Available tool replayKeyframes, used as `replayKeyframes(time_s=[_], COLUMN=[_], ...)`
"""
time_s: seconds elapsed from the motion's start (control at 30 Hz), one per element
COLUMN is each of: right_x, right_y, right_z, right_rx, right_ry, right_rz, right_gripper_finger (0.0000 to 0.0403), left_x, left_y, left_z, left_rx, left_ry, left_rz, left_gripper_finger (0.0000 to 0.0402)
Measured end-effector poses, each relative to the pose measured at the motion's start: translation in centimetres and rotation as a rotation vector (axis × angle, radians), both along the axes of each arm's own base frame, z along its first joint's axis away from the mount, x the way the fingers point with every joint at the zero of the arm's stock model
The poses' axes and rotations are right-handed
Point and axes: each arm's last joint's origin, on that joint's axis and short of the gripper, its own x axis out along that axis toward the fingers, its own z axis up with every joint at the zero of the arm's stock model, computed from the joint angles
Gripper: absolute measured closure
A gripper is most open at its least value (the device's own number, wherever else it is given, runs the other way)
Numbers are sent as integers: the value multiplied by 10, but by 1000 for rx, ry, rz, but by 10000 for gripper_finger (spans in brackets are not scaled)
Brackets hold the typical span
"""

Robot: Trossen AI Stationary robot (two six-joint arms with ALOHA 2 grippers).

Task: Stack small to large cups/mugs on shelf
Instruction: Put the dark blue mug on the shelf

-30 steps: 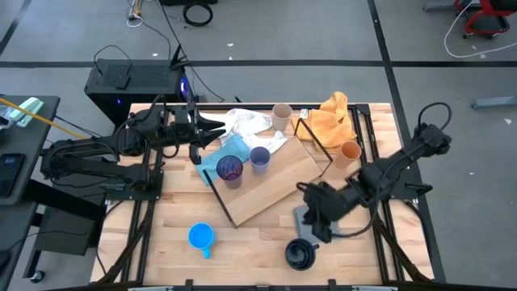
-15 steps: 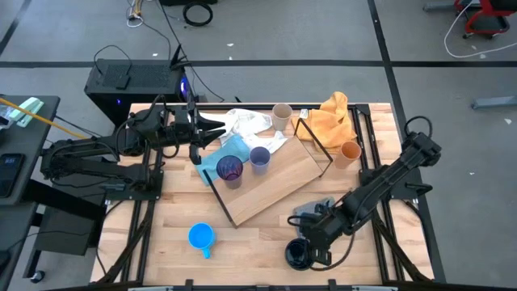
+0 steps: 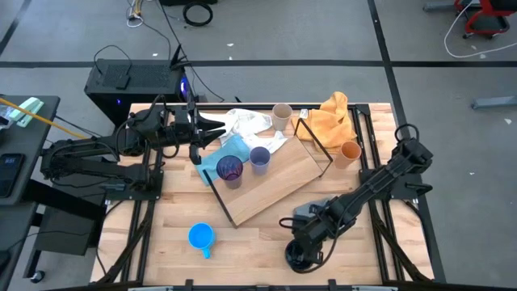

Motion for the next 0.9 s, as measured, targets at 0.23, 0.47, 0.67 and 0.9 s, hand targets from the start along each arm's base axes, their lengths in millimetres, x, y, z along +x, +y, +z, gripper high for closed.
replayKeyframes(time_s=[0.23,0.47,0.67,0.9], right_x=[8,13,15,12], right_y=[-3,1,-1,-5], right_z=[-7,-14,-15,-32], right_rx=[-2,9,9,51], right_ry=[2,1,-2,31], right_rz=[-11,-5,-9,-34], right_gripper_finger=[297,297,297,297], left_x=[0,-5,-11,-12], left_y=[0,-1,-2,-2], left_z=[0,3,7,6], left_rx=[0,2,14,15], left_ry=[0,-14,-34,-26], left_rz=[-1,-1,1,1], left_gripper_finger=[294,294,294,294])
